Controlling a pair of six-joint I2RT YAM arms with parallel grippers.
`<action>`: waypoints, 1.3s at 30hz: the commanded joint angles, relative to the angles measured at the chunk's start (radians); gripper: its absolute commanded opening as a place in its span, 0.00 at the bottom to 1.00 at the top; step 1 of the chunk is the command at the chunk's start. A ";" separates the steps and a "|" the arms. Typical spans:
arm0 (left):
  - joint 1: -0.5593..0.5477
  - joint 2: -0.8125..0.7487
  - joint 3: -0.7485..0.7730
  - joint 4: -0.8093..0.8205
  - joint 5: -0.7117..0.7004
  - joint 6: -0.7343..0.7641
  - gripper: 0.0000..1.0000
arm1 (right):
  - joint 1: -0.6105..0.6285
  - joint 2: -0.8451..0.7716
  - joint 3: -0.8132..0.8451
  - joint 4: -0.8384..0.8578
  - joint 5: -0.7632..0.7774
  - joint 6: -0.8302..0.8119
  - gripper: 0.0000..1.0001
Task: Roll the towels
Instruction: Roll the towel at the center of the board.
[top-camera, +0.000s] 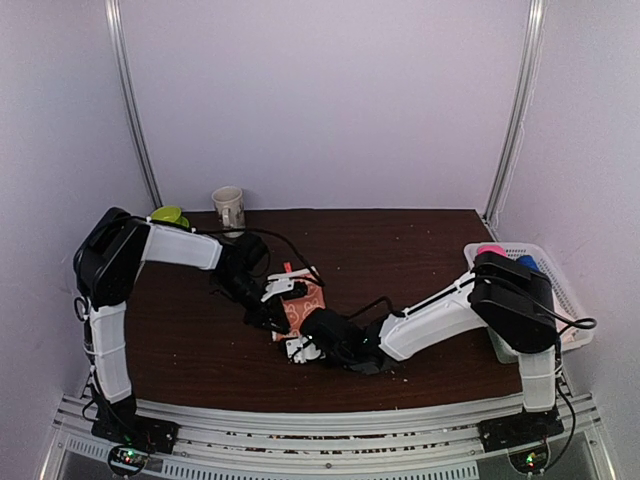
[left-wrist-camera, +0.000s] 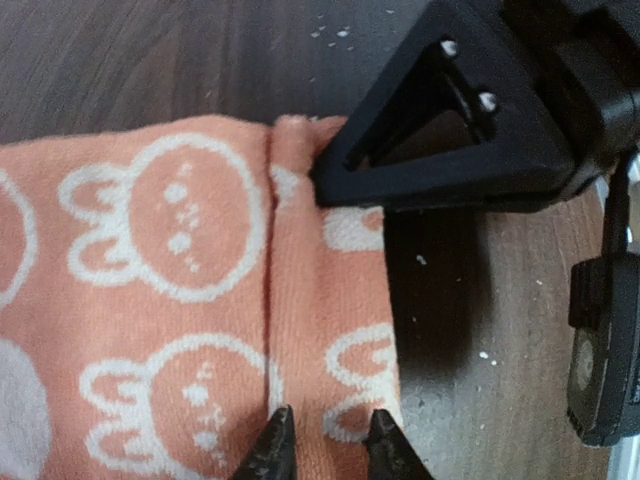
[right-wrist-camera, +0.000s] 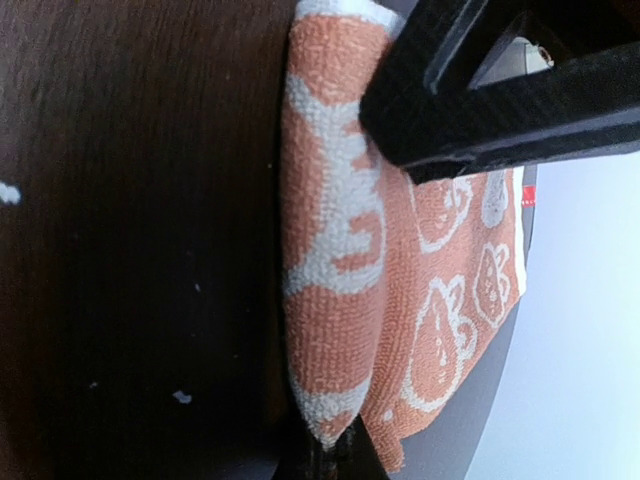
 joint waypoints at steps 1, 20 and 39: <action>0.037 -0.082 -0.028 -0.050 -0.086 0.019 0.34 | -0.006 0.018 0.046 -0.241 -0.132 0.073 0.00; 0.064 -0.633 -0.605 0.424 -0.201 0.306 0.72 | -0.052 0.038 0.314 -0.664 -0.573 0.331 0.00; -0.106 -0.765 -0.852 0.703 -0.382 0.372 0.74 | -0.148 0.238 0.707 -1.029 -0.898 0.441 0.00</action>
